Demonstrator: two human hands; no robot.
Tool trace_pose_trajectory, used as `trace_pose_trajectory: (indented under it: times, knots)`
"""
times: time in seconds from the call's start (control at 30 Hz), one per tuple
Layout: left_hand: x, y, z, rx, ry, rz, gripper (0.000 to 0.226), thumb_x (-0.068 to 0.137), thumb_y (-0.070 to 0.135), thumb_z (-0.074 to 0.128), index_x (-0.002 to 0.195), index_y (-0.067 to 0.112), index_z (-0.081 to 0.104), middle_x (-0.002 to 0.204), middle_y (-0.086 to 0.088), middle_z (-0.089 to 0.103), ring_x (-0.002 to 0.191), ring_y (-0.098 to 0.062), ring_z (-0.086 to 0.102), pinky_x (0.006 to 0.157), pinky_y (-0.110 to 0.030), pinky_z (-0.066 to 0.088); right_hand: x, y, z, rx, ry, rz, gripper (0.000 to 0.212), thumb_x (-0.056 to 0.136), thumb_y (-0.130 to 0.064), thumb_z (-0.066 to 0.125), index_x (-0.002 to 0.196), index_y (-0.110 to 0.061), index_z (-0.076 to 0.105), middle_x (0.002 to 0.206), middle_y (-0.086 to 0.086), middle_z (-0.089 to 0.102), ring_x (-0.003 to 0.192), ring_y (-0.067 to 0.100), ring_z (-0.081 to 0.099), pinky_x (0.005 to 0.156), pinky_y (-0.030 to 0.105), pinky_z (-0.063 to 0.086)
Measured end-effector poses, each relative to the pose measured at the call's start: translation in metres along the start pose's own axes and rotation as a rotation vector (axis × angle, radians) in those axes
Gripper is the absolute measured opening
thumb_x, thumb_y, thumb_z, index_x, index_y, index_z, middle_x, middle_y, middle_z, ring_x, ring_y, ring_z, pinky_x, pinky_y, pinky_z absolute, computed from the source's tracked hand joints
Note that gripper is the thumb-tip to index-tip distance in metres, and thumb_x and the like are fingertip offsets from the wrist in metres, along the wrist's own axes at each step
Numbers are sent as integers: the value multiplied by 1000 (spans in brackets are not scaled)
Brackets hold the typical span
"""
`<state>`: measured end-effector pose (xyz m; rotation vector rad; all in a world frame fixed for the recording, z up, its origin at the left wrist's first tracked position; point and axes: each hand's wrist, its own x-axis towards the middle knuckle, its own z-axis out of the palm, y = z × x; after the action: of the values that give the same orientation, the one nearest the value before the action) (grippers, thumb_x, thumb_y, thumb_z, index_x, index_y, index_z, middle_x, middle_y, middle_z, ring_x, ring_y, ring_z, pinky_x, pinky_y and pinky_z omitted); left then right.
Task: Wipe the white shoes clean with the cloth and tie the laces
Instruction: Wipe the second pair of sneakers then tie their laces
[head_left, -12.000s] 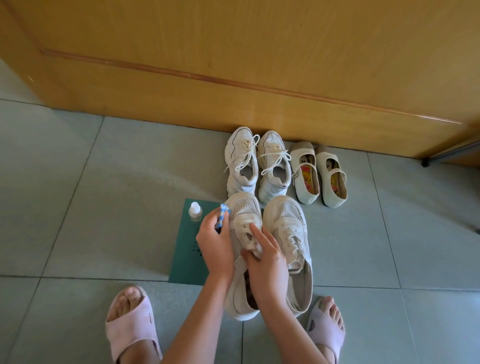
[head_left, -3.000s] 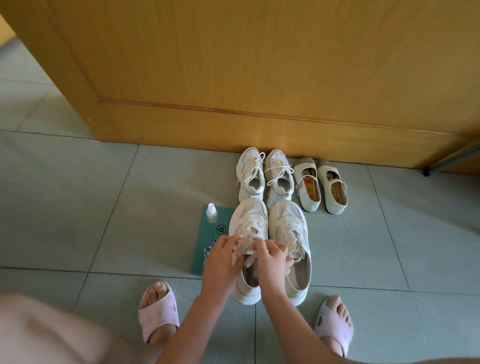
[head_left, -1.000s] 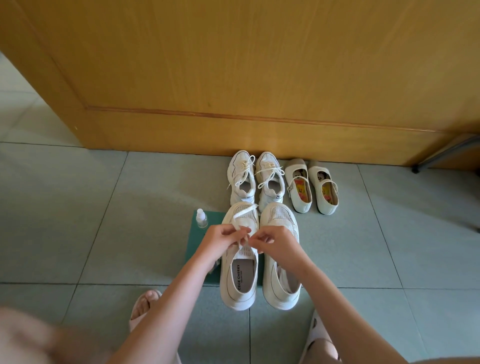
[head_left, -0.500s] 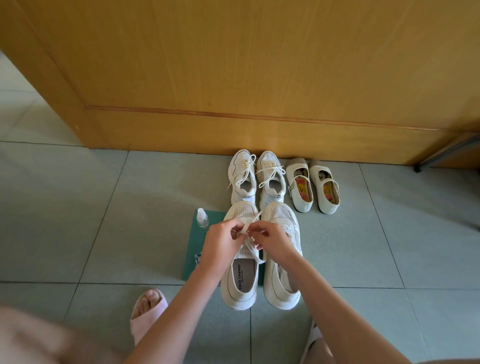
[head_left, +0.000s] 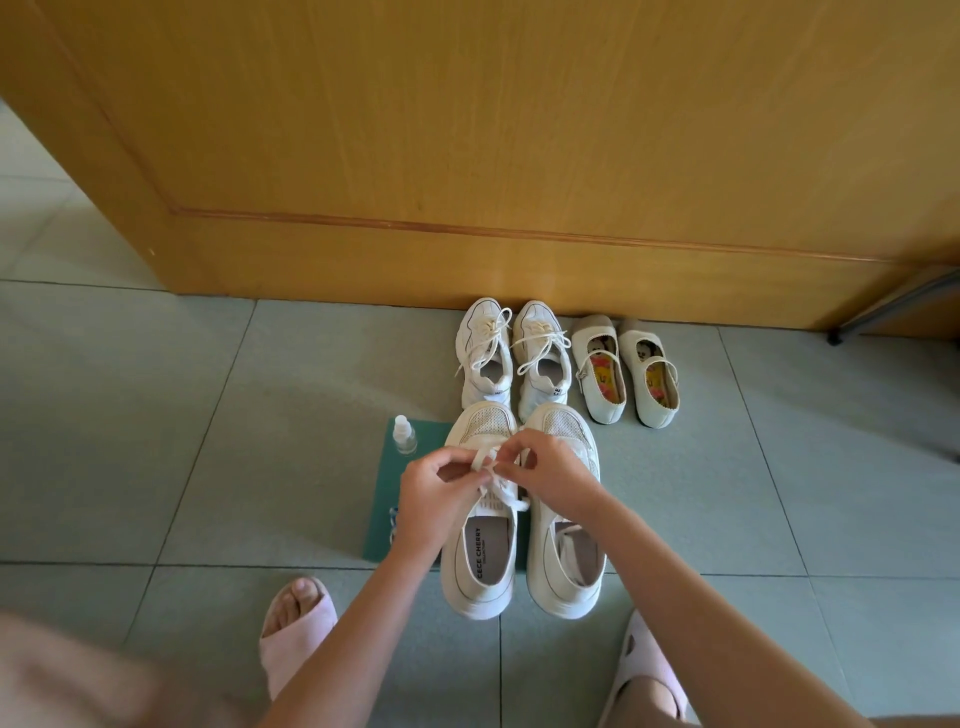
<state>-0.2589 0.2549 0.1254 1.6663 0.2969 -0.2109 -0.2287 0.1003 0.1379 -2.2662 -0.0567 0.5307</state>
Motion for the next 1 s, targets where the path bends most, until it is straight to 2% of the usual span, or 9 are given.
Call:
trace_pose_trajectory:
  times: [0.17,0.23,0.37,0.5,0.57,0.63,0.77,0.9,1.0]
  knots:
    - [0,2,3,-17,-50,-20,13,71,6,79,81,13,73,76,-2,74,77,-17,70,78,-34,57,-8,8,4,-399,153,-92,9,86,-19,54,94,-18,50,90,-9,58,71,14,54,59,24,39]
    - [0,1,2,1,-56,-19,13,72,6,78,82,13,73,77,-1,74,78,-16,70,79,-34,57,-5,13,3,-348,275,7,6,86,-21,55,91,-21,51,82,-12,54,70,12,53,55,23,36]
    - [1,-2,-3,-39,-64,-51,16,74,7,77,88,10,72,82,-5,74,82,-20,70,79,-32,57,-2,20,-14,97,391,215,5,86,-23,60,88,-21,55,90,-8,58,84,14,56,67,30,47]
    - [1,-1,-1,-87,-77,-84,14,76,7,75,90,10,72,83,-7,74,81,-16,70,75,-23,55,-8,28,-24,-135,589,168,23,85,1,52,99,-15,60,106,-2,61,107,17,46,91,32,40]
    - [1,0,-2,-99,-73,-89,14,76,7,74,91,9,72,83,-7,74,77,-11,69,69,-18,54,-10,24,-24,-196,549,32,42,78,12,48,102,-19,63,111,-10,58,113,13,39,101,29,28]
    - [3,-1,-2,-121,-78,-109,17,76,9,75,92,7,71,85,-8,74,78,-12,69,70,-18,54,-11,18,-17,-260,383,-139,44,77,12,50,99,-22,68,108,-17,57,110,9,37,101,25,19]
    - [3,-1,-1,-161,-92,-98,17,77,19,75,92,12,71,88,-8,74,85,-19,70,78,-27,57,-10,11,4,-145,104,-175,22,85,-15,64,103,-28,66,97,-16,64,106,13,49,95,29,31]
    - [4,-6,-3,-168,-8,-111,14,82,18,70,90,7,69,85,-11,74,82,-23,71,76,-30,58,-10,12,7,-2,169,-52,5,84,-19,67,88,-21,71,83,-14,63,93,10,55,86,28,43]
    - [2,-13,-7,-168,84,-175,12,88,15,64,87,2,66,76,-8,74,70,-14,71,58,-26,54,-15,21,-2,-244,202,-19,5,85,-28,65,83,-28,70,86,-14,67,94,10,50,91,26,31]
